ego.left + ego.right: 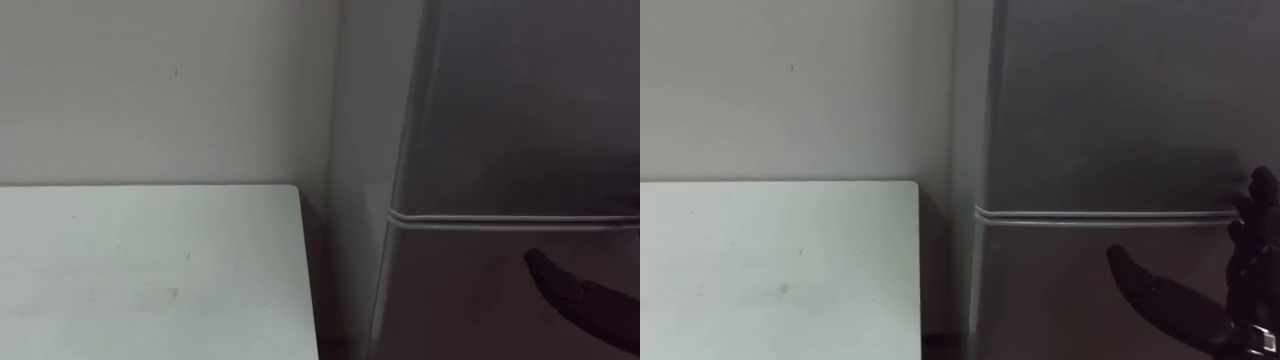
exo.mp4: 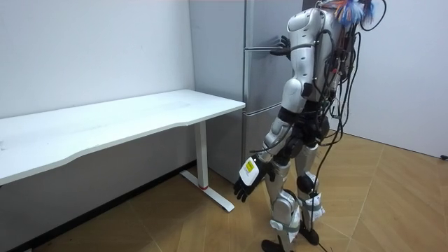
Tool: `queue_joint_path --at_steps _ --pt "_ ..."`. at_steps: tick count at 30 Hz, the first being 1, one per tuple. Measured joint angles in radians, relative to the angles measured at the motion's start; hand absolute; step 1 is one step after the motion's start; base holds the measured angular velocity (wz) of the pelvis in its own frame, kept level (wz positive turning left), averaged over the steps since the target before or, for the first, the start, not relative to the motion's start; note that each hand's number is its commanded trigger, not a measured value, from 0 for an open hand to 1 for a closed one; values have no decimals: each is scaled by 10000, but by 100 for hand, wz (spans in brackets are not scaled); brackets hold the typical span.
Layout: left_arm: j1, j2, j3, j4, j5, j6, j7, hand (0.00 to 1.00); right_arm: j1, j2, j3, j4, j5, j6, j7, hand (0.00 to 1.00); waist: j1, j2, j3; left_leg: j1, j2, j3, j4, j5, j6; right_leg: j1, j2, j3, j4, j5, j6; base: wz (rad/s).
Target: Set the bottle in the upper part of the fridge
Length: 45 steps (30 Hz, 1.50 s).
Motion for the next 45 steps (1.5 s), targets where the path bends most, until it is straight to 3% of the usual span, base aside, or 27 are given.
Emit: queue_joint_path --at_steps 11,15,19,26,28,30,45 --pt "105 -1 267 -212 -8 65 -139 0 -65 -2 51 316 -477 -10 -139 0 -13 121 -29 77 8 -18 31 -5 6 149 -1 -64 -15 20 -4 1" --pt "147 25 504 -251 -18 89 -70 0 42 -17 50 319 -489 7 -459 0 -27 126 -75 19 -5 -172 88 -4 6 185 -20 -241 -30 19 -3 10" --pt "445 75 789 -601 -38 39 -42 0 49 -285 -101 430 -259 9 -723 0 -132 110 -86 5 -26 -283 135 -3 8 307 -42 -349 -21 17 0 11" --pt "641 66 1585 -601 -25 -96 25 0 176 -297 -1707 572 447 13 -1241 0 -269 53 -91 72 -50 -367 142 -4 10 308 -97 -462 -30 -57 19 3" --pt "778 65 1624 -602 -26 -97 23 0 183 -292 -2069 628 448 13 -1529 0 -374 -9 -154 46 -57 -366 131 -3 11 307 -94 -470 -52 -59 23 2" --pt "844 60 1875 -601 -27 -99 25 0 351 -289 -2510 709 450 10 -1989 0 -436 -21 -165 -1 -45 -378 130 -2 10 315 -63 -488 -140 -36 14 0" --pt "756 10 1901 -700 -3 -60 130 0 780 -268 -3803 1629 1982 14 -3341 0 -758 4 -135 142 -56 -304 -56 -4 2 330 -59 -440 -119 -38 20 -2"
